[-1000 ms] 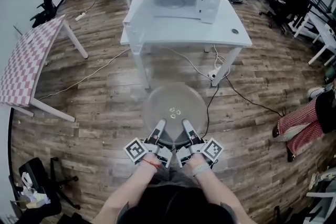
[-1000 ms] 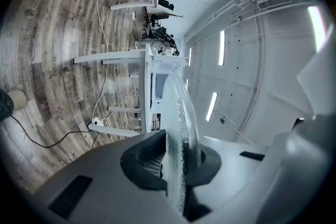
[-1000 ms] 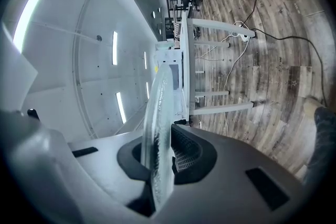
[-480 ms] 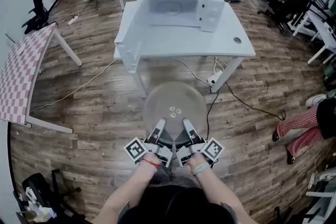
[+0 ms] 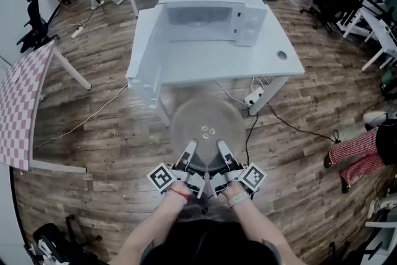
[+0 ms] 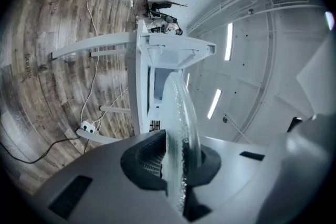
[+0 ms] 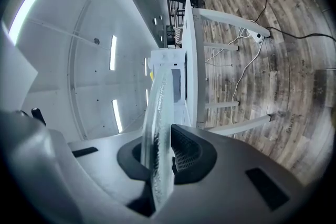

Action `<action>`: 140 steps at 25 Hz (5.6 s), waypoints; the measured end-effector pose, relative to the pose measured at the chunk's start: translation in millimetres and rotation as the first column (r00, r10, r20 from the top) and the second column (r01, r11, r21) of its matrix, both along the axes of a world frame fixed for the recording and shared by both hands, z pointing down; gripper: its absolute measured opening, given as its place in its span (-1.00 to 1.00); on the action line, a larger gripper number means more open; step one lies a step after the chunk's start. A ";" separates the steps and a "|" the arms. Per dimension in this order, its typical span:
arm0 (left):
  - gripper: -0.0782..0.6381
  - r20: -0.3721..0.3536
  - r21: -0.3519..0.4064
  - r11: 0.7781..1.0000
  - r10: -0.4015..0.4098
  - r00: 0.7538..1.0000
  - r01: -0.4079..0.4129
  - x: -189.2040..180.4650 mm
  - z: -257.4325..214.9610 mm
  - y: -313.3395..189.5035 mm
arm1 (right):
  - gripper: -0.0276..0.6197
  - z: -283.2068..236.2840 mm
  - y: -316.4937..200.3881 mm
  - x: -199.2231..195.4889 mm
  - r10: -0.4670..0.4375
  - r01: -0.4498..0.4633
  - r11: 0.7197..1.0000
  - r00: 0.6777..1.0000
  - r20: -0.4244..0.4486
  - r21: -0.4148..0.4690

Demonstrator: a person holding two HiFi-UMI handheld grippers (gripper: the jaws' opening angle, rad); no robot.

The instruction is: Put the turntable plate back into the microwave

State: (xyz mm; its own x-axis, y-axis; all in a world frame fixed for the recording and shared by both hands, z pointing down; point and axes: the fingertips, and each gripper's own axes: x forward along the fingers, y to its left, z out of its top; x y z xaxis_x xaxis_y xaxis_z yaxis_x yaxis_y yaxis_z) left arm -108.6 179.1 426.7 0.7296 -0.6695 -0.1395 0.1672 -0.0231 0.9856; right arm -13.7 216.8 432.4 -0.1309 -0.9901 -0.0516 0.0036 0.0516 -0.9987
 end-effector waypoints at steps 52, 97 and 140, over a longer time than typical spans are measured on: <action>-0.69 -0.004 -0.077 0.974 -0.214 0.977 0.213 107.1 28.1 -206.9 | -0.79 27.3 -225.7 114.7 -0.178 0.179 0.983 0.984 0.026 -0.045; -0.69 -0.004 -0.069 0.964 -0.259 0.966 0.258 130.2 36.4 -344.3 | -0.79 36.7 -367.0 138.1 -0.227 0.228 0.973 0.973 0.032 -0.030; -0.69 -0.026 -0.064 0.960 -0.275 0.961 0.273 139.9 43.5 -415.1 | -0.79 37.3 -409.1 144.3 -0.189 0.190 0.982 0.982 0.009 -0.019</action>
